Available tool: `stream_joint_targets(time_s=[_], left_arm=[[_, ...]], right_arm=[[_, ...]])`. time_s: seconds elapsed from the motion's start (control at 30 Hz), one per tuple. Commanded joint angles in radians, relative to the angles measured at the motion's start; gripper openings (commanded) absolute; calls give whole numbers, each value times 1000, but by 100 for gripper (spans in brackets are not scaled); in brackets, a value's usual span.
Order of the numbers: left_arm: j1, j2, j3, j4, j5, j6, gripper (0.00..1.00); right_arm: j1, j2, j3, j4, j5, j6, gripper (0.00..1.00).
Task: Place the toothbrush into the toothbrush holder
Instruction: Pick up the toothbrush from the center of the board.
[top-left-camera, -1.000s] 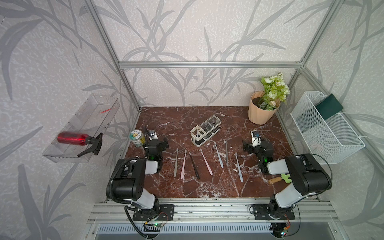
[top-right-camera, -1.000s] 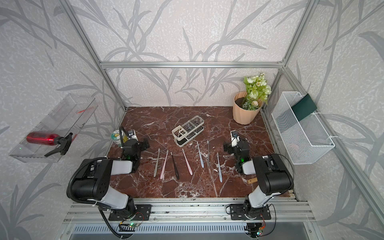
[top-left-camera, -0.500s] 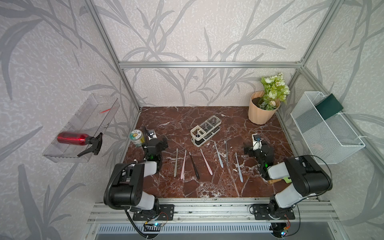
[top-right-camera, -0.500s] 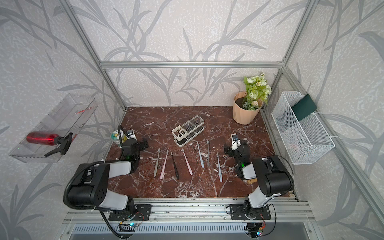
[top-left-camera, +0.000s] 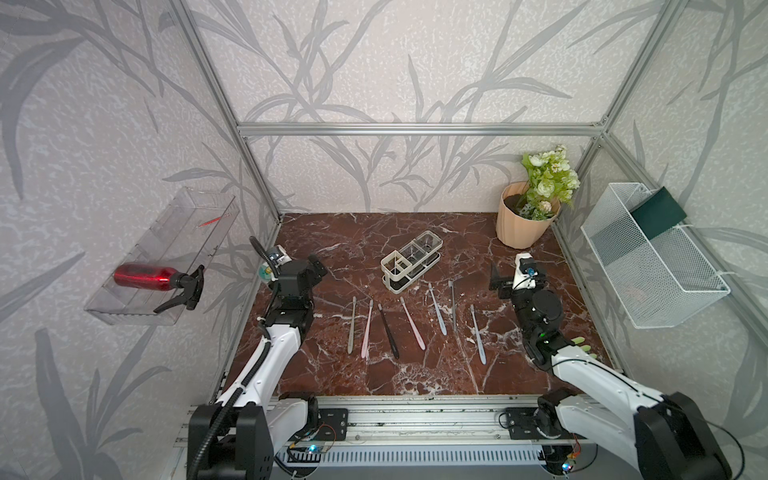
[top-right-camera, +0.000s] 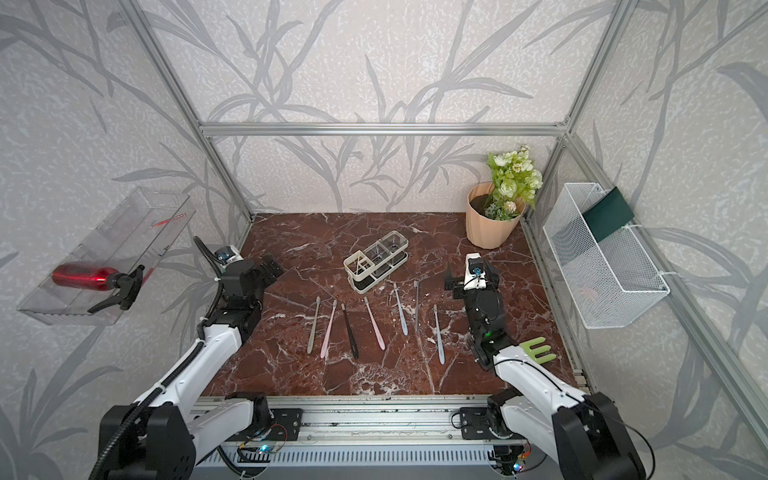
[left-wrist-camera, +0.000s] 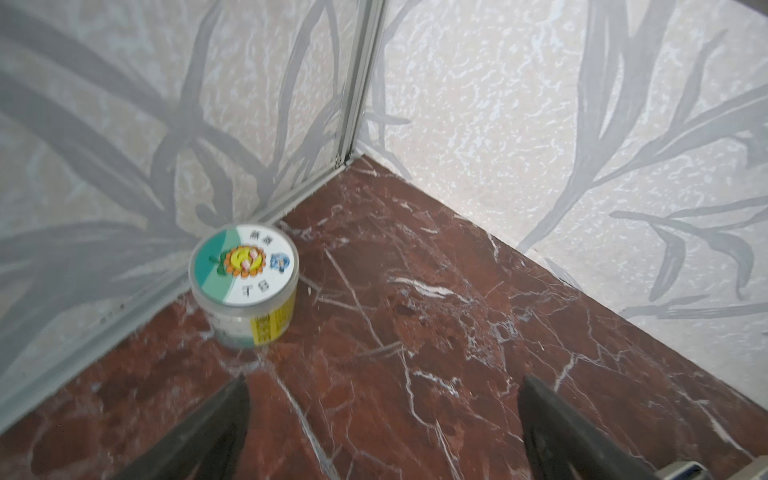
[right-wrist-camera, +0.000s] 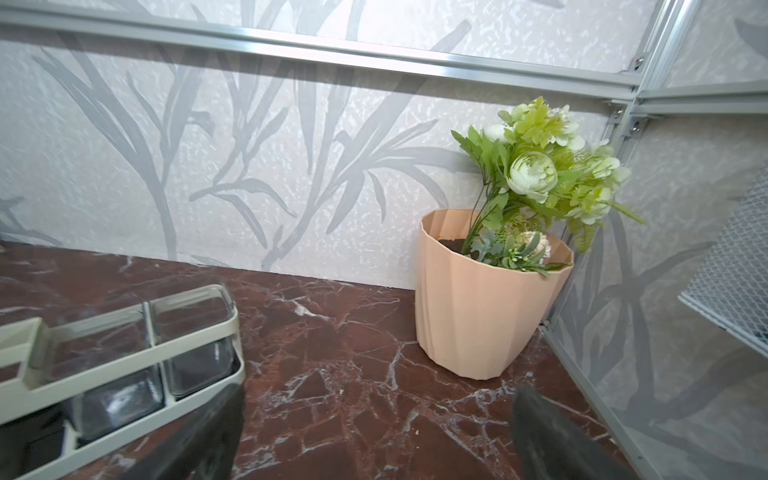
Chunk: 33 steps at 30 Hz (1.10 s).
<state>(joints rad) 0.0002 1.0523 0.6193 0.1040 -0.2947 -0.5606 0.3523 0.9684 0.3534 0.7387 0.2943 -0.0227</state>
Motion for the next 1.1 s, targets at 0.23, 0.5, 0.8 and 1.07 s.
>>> stream_joint_targets(time_s=[0.23,0.5,0.8,1.07], left_arm=[[-5,-204,-163,82,142,-217,99],[-34,-68,32,-264,187,-193,99],[-148,0,130,-541,120,-200,98],[-247,62,206,-694,101,-203,95]], right_arm=[[-70,-232,68,-472,-129,496,99],[-68,-195,84,-558,-166,561,99],[-65,-156,210,-908,-141,556,99],[-29,-112,231,-942,-166,541,99]])
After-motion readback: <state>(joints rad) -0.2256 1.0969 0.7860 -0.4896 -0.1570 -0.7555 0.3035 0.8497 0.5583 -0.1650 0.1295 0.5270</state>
